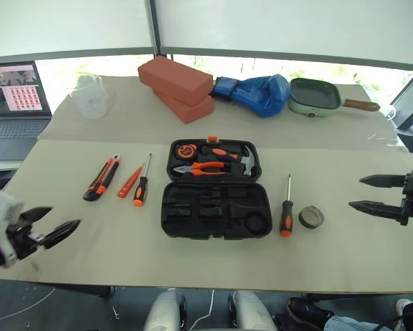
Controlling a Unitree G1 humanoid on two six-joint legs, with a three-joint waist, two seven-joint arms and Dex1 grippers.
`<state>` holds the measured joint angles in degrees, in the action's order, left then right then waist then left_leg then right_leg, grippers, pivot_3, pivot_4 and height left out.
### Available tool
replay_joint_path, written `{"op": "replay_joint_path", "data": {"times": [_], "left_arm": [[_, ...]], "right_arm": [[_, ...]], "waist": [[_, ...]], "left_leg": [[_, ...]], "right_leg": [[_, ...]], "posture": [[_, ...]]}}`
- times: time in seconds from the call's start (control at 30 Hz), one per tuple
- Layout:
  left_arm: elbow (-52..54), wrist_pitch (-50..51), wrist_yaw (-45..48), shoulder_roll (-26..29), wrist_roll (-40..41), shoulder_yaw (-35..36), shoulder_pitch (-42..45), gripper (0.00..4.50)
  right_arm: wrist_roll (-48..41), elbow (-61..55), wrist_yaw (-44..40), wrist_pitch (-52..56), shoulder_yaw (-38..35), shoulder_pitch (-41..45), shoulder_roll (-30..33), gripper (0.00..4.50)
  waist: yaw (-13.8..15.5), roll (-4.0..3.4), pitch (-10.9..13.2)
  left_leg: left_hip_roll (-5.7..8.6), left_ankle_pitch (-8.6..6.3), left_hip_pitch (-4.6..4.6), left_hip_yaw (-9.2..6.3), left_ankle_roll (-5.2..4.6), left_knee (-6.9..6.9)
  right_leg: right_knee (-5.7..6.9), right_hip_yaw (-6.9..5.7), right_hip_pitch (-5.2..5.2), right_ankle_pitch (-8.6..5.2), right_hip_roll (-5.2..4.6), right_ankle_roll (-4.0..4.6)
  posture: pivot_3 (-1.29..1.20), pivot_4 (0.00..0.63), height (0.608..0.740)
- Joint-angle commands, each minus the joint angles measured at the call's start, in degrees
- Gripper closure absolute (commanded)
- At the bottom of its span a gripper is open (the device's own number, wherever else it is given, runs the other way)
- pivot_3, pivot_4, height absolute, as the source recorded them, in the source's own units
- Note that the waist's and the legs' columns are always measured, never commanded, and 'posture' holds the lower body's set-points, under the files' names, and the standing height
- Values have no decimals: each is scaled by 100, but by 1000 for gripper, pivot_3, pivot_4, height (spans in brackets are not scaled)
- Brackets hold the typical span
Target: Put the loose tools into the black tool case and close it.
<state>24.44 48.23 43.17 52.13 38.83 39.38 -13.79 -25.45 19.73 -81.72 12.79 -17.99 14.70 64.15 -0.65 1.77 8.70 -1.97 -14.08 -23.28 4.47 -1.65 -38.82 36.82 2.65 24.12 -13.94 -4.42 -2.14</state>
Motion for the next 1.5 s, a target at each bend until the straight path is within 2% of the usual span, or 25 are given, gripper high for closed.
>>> {"op": "replay_joint_path", "data": {"times": [0.03, 0.2, 0.3, 0.43, 0.53, 0.77, 1.03, 1.1, 1.13, 1.37, 1.5], "left_arm": [[484, 1443, -1079, 139, 482, -453, 985, 0], [515, 3445, -2225, -331, 814, -1063, 2714, 0], [496, 3889, -2539, -809, 816, -1418, 3356, 0], [224, 3987, -3137, -1246, 221, -2140, 3838, 0], [5, 3944, -3313, -1558, -27, -2346, 4025, 0], [-426, 3439, -3212, -1699, -467, -3003, 3952, 0], [-855, 3029, -3041, -2007, -713, -3193, 3962, 2746], [-955, 2972, -3033, -2045, -803, -3207, 3947, 3386], [-979, 2883, -3029, -2054, -862, -3224, 3933, 3549], [-925, 2685, -3082, -2175, -994, -2954, 4051, 3556], [-626, 2047, -2863, -2186, -949, -2780, 4549, 3556]], "right_arm": [[-557, -1349, 143, 609, -384, -274, -12, 30], [-1277, -3267, 706, 1348, -629, -660, -282, 30], [-1718, -4102, 1056, 1727, -609, -674, -400, 30], [-2291, -5060, 1390, 2158, -525, -712, -450, 30], [-2580, -5327, 1733, 2359, -573, -629, -507, 30], [-2785, -5519, 2037, 2454, -606, -651, -523, 30], [-2862, -5600, 2204, 2410, -359, -468, -538, 0], [-2888, -5637, 2210, 2408, -286, -409, -543, 0], [-2895, -5649, 2219, 2408, -247, -375, -547, 0], [-2869, -5627, 2250, 2390, -148, -267, -565, 0], [-2899, -5637, 2294, 2412, -216, -367, -598, 0]], "waist": [[-6, -2, 1], [-20, 7, 6], [-21, 11, 7], [26, 27, 17], [48, 41, 19], [61, 50, 23], [82, 50, 22], [85, 50, 22], [95, 49, 21], [139, 50, 21], [135, 58, 26]], "left_leg": [[1, 0, 0, -3, 0, 0], [7, 1, 0, -23, 1, -6], [12, 1, -1, -25, 2, -5], [22, 4, -9, -39, 6, -10], [25, 5, -11, -46, 7, -11], [25, 5, -18, -48, 6, -11], [26, 5, -21, -49, 5, -14], [26, 5, -20, -51, 5, -14], [27, 5, -20, -50, 5, -14], [28, 6, -20, -55, 4, -19], [26, 6, -32, -58, 4, -20]], "right_leg": [[4, 0, 1, 0, 2, 0], [17, 1, -3, -2, 10, -4], [16, 1, -6, -1, 8, -6], [13, -3, -8, -1, 6, -10], [8, -7, -11, 0, 6, -10], [3, -8, -7, 1, 5, -9], [2, -10, -8, 1, 4, -10], [1, -11, -10, 1, 4, -10], [2, -11, -10, 1, 3, -10], [1, -16, -15, 3, 1, -14], [3, -18, -5, 4, 4, -12]], "posture": [[0, 150, 738], [0, 150, 738], [0, 150, 738], [0, 150, 738], [0, 150, 738], [0, 150, 738], [0, 150, 738], [0, 150, 738], [0, 150, 738], [0, 150, 738], [0, 150, 738]]}}
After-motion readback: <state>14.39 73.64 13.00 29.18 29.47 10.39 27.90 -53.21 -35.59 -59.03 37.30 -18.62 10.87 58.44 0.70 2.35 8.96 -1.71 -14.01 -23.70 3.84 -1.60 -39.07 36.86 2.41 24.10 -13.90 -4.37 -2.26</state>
